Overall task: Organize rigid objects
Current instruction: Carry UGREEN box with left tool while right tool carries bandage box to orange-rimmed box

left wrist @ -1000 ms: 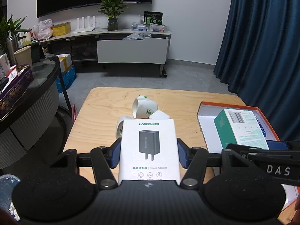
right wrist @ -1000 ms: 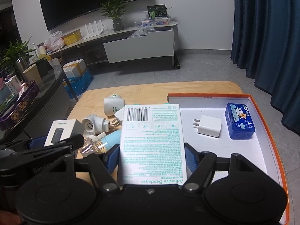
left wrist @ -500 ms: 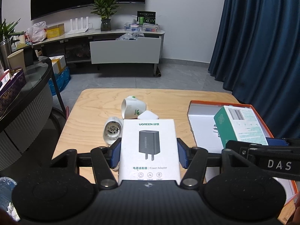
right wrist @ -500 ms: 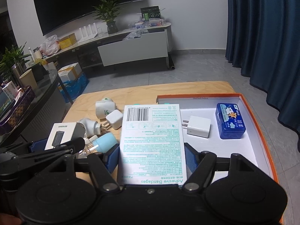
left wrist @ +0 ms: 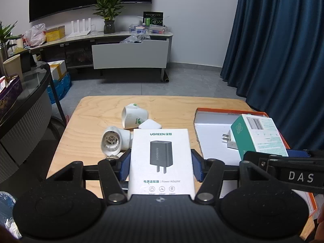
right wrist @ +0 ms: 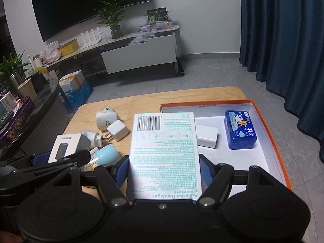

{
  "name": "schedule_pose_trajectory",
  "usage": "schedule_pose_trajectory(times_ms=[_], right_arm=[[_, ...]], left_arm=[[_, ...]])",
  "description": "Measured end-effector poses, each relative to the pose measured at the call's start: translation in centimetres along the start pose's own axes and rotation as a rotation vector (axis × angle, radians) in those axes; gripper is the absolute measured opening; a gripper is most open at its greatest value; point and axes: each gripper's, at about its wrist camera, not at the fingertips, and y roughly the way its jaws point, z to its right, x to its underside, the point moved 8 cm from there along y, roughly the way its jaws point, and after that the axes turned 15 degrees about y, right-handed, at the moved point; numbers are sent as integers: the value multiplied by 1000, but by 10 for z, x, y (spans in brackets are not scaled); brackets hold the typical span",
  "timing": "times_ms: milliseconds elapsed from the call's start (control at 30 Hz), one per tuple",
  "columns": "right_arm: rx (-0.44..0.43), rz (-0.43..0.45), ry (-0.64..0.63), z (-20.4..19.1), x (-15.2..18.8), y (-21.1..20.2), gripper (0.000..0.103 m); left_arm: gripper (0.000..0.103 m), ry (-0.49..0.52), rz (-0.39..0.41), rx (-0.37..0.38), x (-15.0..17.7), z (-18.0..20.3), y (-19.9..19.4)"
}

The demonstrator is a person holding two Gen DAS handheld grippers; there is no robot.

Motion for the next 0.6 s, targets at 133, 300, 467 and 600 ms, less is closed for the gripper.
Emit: schedule_pose_trajectory(times_ms=[133,300,467,600], right_arm=[[9,5,8,8,-1,-2,84],[19,15,16,16,-5,-6,84],[29,28,23,23,-10,-8,84],[37,37,29,29,-12,-10,84]], left_arm=[[60,8,2,9,-3,7,2],[60,17,2,22,-5,14,3],[60,28,4,33,-7,20,3],[60,37,8,41,-9,26,4]])
